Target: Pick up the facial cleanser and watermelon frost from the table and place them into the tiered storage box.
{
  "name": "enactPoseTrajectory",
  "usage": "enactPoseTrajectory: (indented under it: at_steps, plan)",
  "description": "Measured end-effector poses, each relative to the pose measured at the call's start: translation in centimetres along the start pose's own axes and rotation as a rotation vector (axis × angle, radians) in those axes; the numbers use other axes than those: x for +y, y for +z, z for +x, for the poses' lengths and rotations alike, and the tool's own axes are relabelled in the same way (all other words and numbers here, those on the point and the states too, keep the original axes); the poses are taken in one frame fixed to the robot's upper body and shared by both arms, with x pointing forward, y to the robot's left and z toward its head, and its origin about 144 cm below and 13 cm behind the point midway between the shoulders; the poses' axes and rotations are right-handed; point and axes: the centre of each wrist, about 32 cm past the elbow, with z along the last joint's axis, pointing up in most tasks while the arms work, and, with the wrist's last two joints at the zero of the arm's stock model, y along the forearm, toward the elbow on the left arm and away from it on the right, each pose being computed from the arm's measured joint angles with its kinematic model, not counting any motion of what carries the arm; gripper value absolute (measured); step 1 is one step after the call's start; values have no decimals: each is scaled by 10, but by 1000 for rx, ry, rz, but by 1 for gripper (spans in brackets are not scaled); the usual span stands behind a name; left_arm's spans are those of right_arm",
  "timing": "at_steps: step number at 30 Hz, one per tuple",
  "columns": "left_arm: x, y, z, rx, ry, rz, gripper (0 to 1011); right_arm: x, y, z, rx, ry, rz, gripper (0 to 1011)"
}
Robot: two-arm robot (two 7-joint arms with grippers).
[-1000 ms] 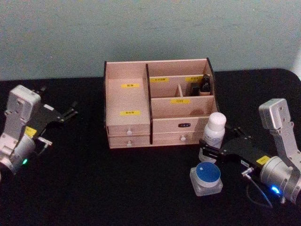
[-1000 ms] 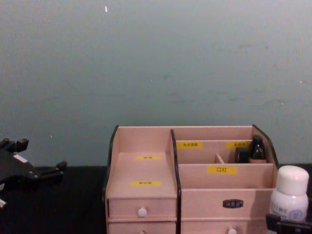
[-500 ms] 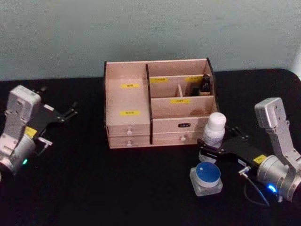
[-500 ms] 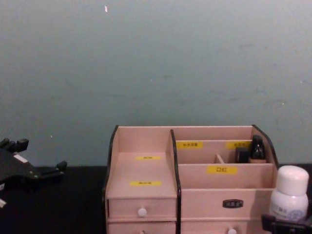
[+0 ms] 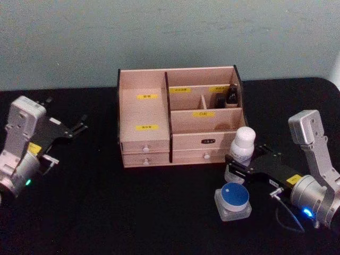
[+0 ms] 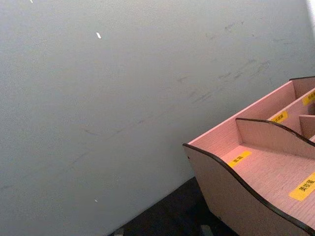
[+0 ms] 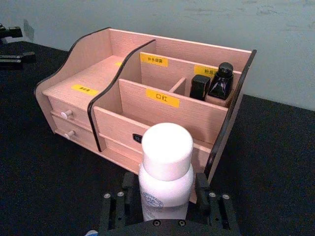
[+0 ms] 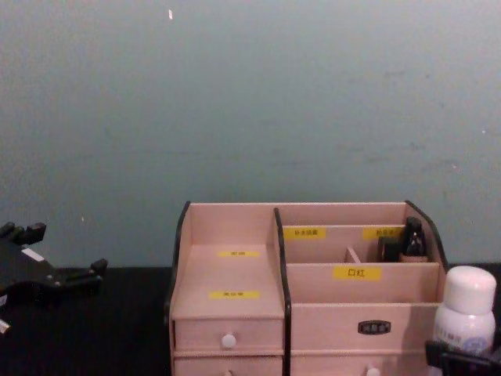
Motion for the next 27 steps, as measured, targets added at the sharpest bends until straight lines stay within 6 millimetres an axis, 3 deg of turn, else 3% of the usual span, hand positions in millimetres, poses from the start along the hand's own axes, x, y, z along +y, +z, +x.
enactPoseTrajectory:
  at_steps: [6, 8, 27]
  plan:
    - [0, 0, 0, 0, 0, 0, 1001, 0, 0, 0, 0, -1, 1, 626]
    - [0, 0, 0, 0, 0, 0, 1001, 0, 0, 0, 0, -1, 1, 604]
    - [0, 0, 0, 0, 0, 0, 1001, 0, 0, 0, 0, 0, 2, 601]
